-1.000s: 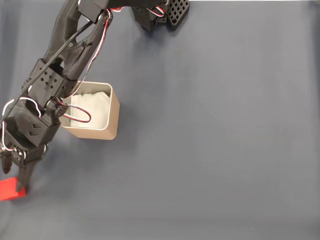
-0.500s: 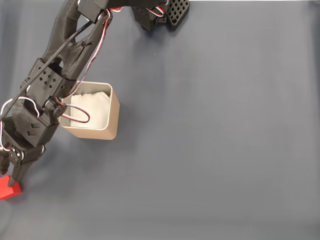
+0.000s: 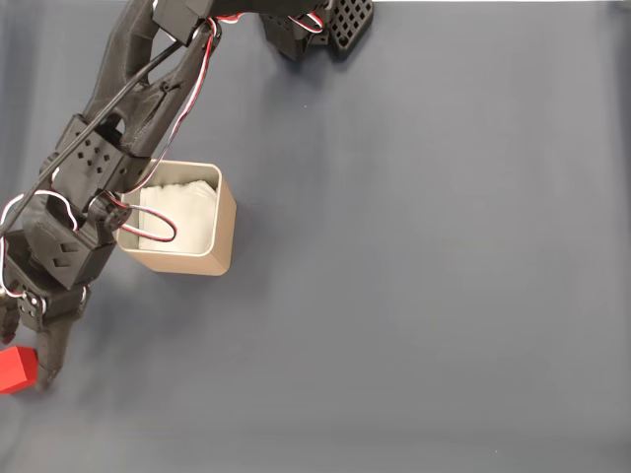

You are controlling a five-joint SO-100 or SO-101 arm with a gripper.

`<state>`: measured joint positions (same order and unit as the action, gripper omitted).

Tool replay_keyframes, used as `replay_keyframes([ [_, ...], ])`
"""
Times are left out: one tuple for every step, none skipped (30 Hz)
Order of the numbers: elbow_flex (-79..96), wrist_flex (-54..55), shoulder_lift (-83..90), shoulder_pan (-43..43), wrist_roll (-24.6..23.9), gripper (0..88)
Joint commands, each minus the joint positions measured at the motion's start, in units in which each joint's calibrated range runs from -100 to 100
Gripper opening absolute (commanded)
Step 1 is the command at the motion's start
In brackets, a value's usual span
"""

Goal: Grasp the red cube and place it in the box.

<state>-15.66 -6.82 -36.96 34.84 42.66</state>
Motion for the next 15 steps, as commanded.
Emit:
replay_keyframes([
  [-1.02,0.71,4.46,-0.44,0.63,31.4],
  [-1.02,0.38,4.38,-0.51,0.73,32.0],
  [-1.02,-0.03,4.20,-0.65,1.07,32.5],
  [-1.02,-0.11,4.03,-0.72,1.47,32.8],
  [-1.02,-0.03,3.77,-0.79,1.95,33.1],
  [-1.02,0.38,3.42,-0.79,2.34,33.2],
  [-1.56,0.46,2.99,-0.86,2.59,33.3],
  [-1.93,0.87,2.47,-0.86,2.83,33.6],
  [-2.38,1.20,1.95,-0.86,3.13,34.0],
  [-3.11,1.37,1.17,-0.94,3.37,34.3],
  [-4.12,1.45,0.40,-0.94,3.52,34.4],
  [-4.94,1.45,-0.30,-0.94,3.66,34.7],
  [-6.03,1.45,-0.99,-0.94,3.76,34.8],
  [-7.03,1.45,-1.77,-0.94,3.86,35.0],
  [-8.04,1.45,-2.55,-0.94,4.00,35.2],
])
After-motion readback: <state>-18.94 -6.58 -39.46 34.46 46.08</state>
